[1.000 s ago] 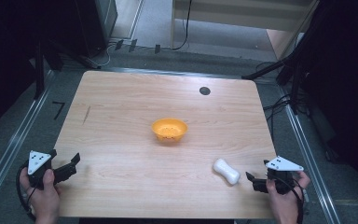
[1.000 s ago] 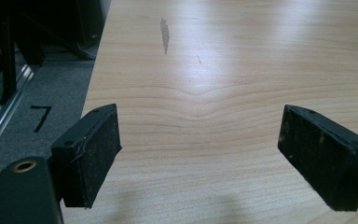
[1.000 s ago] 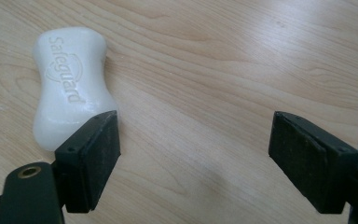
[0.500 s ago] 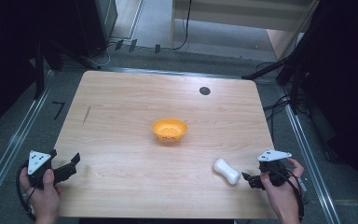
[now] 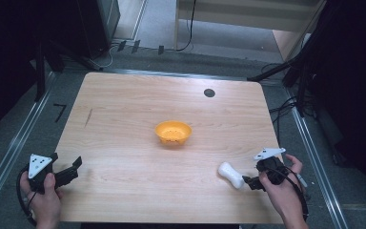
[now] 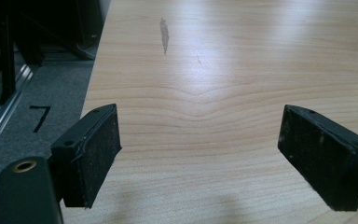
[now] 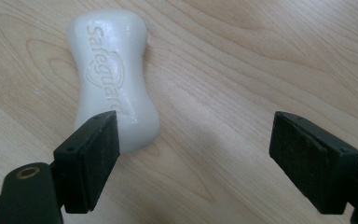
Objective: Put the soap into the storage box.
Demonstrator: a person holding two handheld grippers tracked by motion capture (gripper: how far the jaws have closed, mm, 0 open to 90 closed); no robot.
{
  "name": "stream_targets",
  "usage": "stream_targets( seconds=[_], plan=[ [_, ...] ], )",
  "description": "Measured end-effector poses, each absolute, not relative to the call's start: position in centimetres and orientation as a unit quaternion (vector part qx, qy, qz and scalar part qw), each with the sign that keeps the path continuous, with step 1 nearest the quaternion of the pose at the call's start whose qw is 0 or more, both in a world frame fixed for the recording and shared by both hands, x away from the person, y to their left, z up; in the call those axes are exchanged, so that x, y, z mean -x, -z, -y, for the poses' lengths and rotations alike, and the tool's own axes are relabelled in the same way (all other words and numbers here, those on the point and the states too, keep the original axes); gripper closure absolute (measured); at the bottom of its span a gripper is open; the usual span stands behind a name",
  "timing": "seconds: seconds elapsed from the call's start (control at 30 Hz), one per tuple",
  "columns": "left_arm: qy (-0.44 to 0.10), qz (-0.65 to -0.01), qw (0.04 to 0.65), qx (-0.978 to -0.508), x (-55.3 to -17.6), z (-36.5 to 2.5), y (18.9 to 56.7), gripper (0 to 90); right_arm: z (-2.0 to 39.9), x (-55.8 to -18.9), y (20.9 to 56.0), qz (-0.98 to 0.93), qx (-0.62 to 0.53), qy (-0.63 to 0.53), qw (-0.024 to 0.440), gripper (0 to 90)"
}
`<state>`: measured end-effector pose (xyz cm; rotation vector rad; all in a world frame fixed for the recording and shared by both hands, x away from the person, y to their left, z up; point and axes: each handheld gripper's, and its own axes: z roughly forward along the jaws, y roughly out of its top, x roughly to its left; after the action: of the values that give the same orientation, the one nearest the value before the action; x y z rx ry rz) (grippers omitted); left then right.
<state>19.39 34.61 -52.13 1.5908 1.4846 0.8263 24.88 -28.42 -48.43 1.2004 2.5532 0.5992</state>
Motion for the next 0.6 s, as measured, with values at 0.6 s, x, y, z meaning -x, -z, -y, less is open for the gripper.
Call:
stream_targets(
  seconds=[0.6],
  plan=[
    [-0.326, -0.586, 0.396, -0.628, -19.4, -34.6, 52.1, 13.3, 25.6, -25.8, 47.8, -0.893, -0.403, -0.173, 0.103, 16.9]
  ],
)
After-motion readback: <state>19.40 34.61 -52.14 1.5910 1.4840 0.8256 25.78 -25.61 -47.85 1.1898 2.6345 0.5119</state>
